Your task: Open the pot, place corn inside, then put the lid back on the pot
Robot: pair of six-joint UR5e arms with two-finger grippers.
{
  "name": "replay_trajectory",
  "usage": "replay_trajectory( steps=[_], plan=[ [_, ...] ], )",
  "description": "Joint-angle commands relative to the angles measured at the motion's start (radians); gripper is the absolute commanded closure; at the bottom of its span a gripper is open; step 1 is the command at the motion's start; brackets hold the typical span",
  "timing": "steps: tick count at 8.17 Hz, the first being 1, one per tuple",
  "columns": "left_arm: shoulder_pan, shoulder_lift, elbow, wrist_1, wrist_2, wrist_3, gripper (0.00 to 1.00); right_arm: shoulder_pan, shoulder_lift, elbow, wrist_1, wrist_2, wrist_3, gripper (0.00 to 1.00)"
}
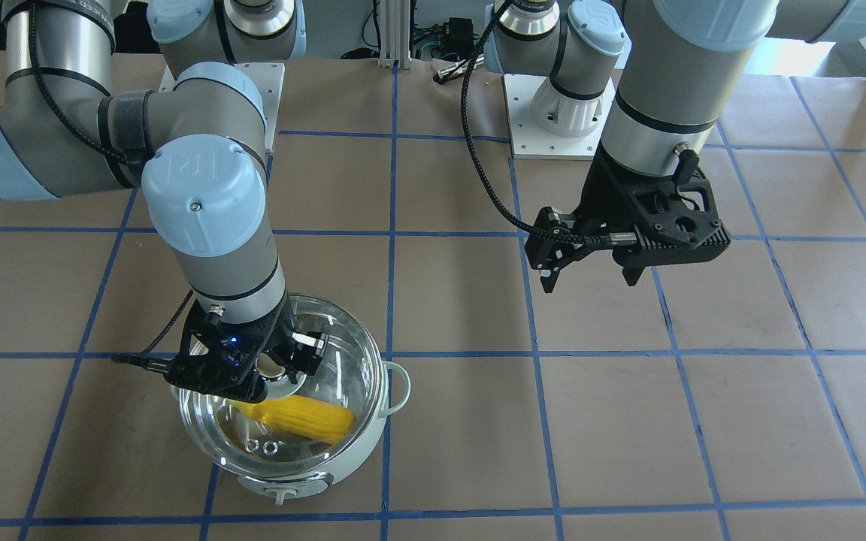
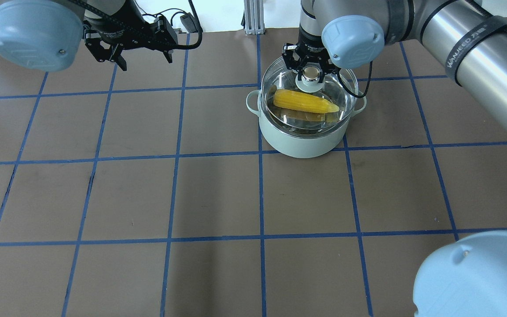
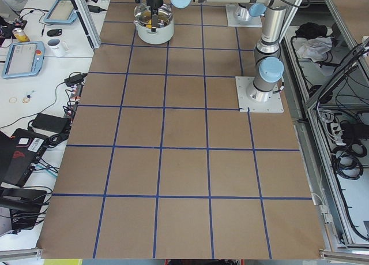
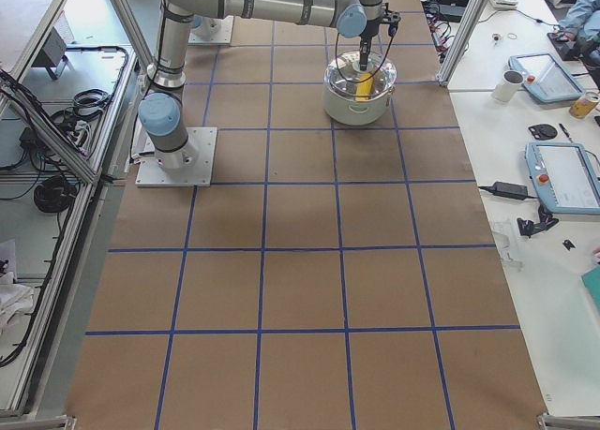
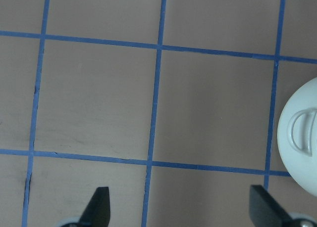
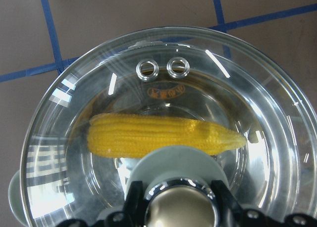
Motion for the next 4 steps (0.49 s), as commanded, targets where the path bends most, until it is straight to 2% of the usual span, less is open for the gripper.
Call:
replay_trajectory(
  steps=[1,4],
  plan=[
    [0.001,0.005,0.005,-0.014,0.001,0.052,0.00,0.000,0.001,0.004,0.000,0.016,0.000,0.63],
    [0.001,0.003,0.007,-0.013,-0.001,0.052,0.00,0.000,-0.001,0.014,-0.006,0.014,-0.003,0.63]
  ],
)
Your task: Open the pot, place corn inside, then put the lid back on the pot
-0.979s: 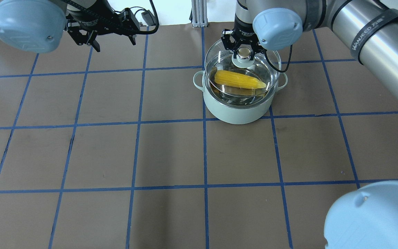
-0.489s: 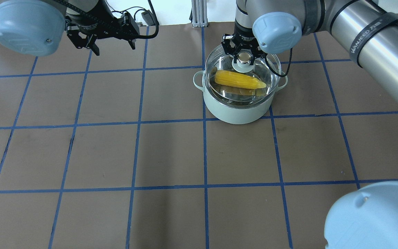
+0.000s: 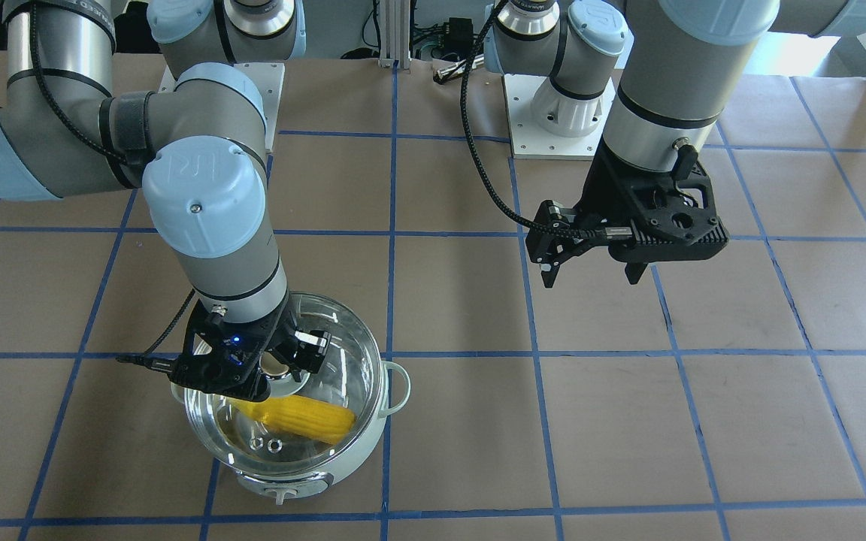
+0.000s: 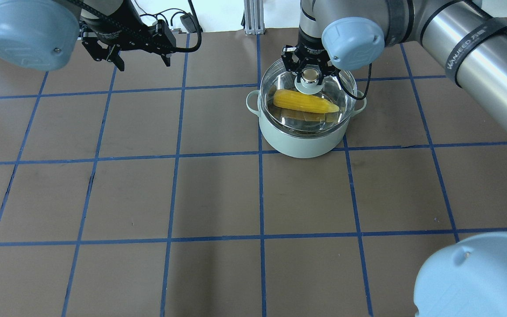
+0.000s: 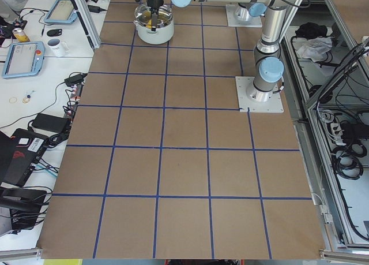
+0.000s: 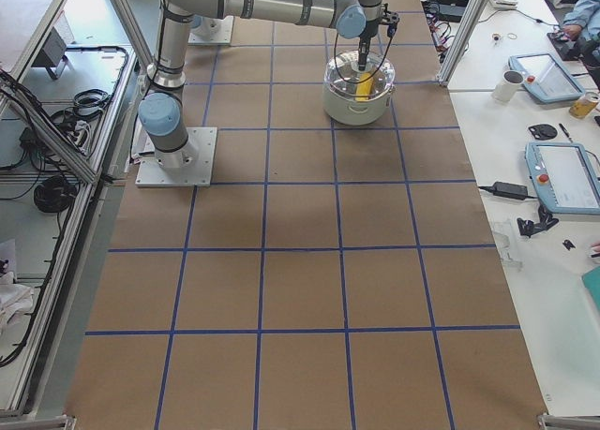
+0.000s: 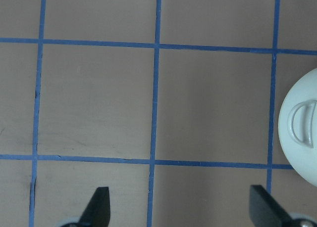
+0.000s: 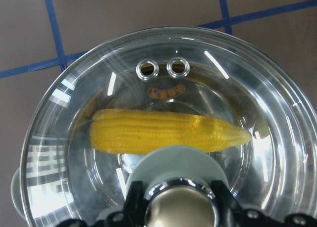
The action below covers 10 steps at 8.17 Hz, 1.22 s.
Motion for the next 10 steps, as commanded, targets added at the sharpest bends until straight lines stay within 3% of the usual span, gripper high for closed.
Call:
replay_trajectory(
  steps=[1,8,10],
  plan=[
    [0.000,0.000,0.006,0.000,-0.001,0.002,0.00,0.000,0.004,0.013,-0.009,-0.001,-0.003,0.63],
    [-0.003,0.009,0.008,-0.003,0.000,0.002,0.00,0.000,0.005,0.016,-0.020,0.005,0.000,0.51],
    [0.014,0.039,-0.004,0.002,-0.001,0.007,0.00,0.000,0.007,0.016,-0.020,0.005,0.000,0.38]
  ],
)
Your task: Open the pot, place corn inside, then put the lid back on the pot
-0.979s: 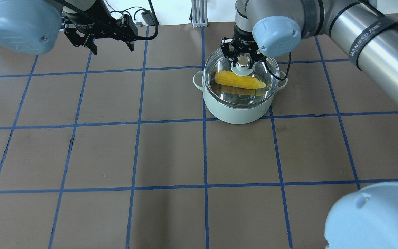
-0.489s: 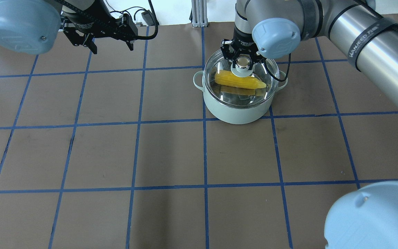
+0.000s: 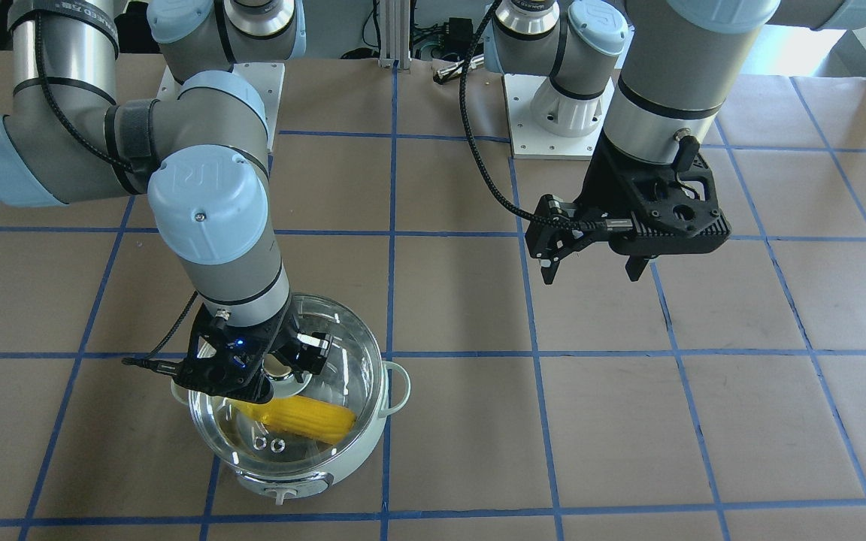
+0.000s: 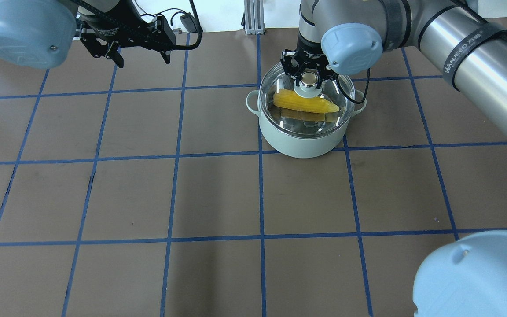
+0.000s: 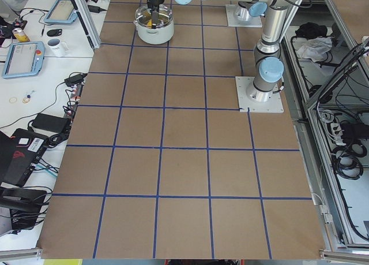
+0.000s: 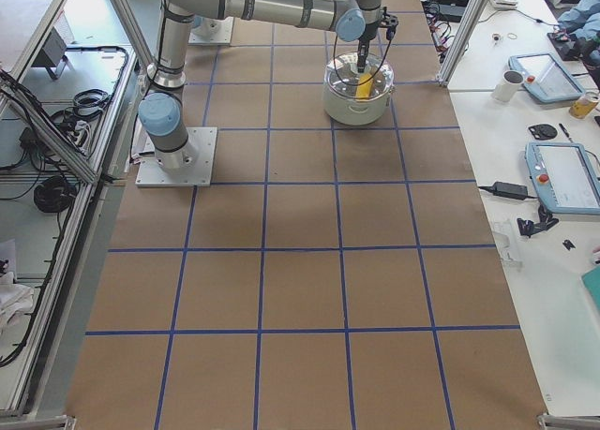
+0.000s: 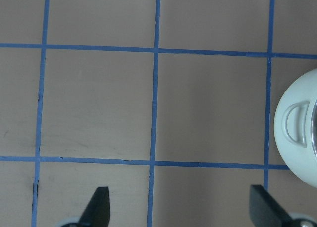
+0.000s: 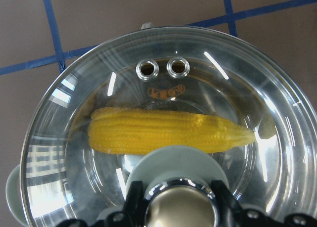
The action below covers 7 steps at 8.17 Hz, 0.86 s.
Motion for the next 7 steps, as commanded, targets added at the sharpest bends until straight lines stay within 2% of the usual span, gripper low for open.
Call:
replay_trajectory(
  steps=[1,2,4,5,7],
  plan=[
    [0.031,0.017,-0.017,0.009,-0.008,0.019,0.00,0.000,0.001,0.000,-0.002,0.000,0.000,0.27],
    [0.060,0.009,-0.022,-0.002,-0.007,0.094,0.00,0.000,0.001,0.000,-0.002,0.000,0.000,0.21],
    [0.071,0.009,-0.055,-0.002,-0.004,0.108,0.00,0.000,0.001,0.000,-0.002,0.000,0.000,0.17],
    [0.069,0.011,-0.057,-0.006,0.002,0.107,0.00,0.000,0.001,0.000,-0.002,0.000,-0.008,0.18],
    [0.069,0.009,-0.057,-0.006,-0.001,0.098,0.00,0.000,0.002,0.002,-0.002,-0.001,0.000,0.30]
  ],
)
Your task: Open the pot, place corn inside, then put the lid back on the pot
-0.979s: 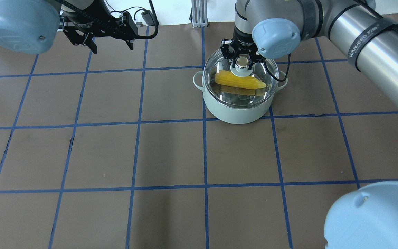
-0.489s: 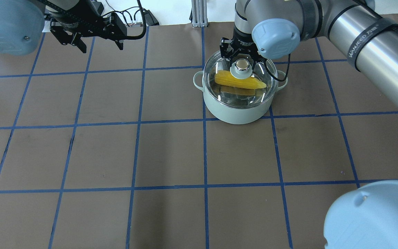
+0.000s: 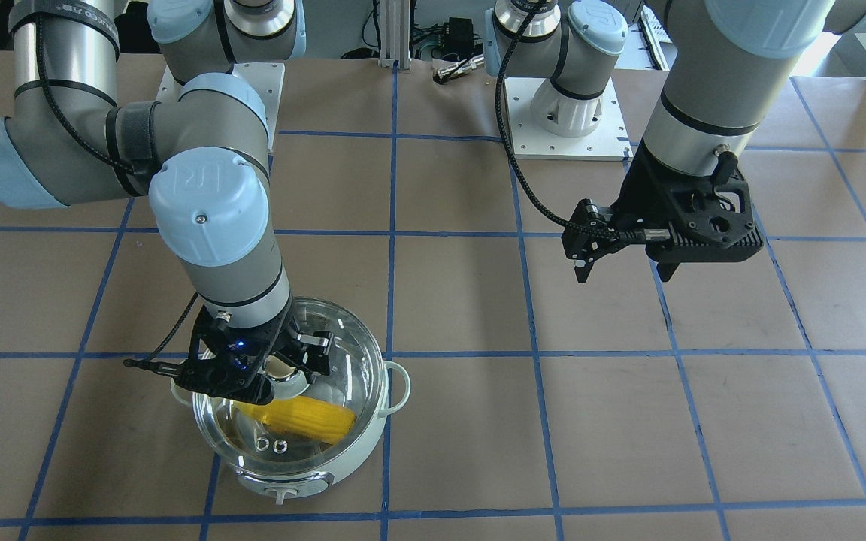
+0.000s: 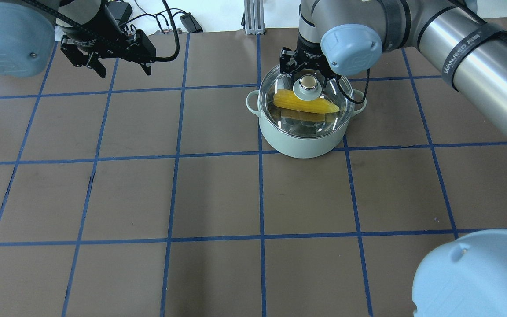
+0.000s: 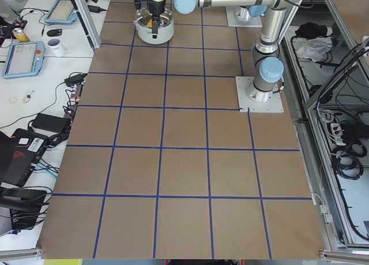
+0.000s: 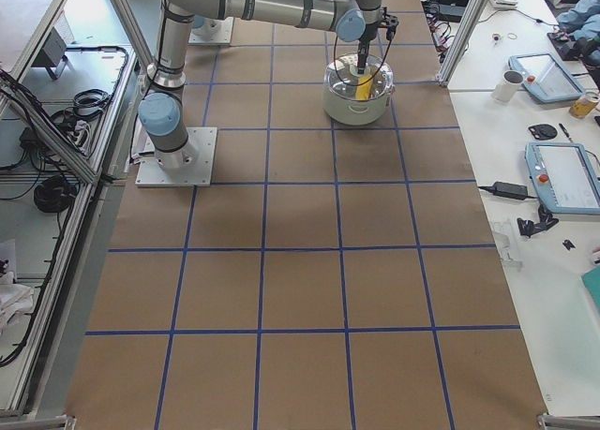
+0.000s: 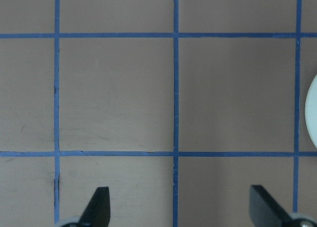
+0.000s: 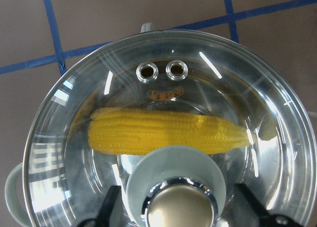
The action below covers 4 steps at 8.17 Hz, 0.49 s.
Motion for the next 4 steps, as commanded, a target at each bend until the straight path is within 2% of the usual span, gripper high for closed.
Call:
replay_trajectory(
  steps=[1,3,4],
  plan=[
    [0.001,0.003,-0.003,-0.003,0.003,-0.036,0.00,0.000,0.001,0.001,0.002,-0.001,0.004,0.38],
    [-0.001,0.015,-0.001,-0.021,0.000,-0.046,0.00,0.000,0.001,0.001,0.008,-0.001,0.004,0.49],
    [-0.001,0.004,-0.003,-0.018,-0.006,-0.043,0.00,0.000,0.001,0.001,0.014,-0.001,0.004,0.51]
  ],
)
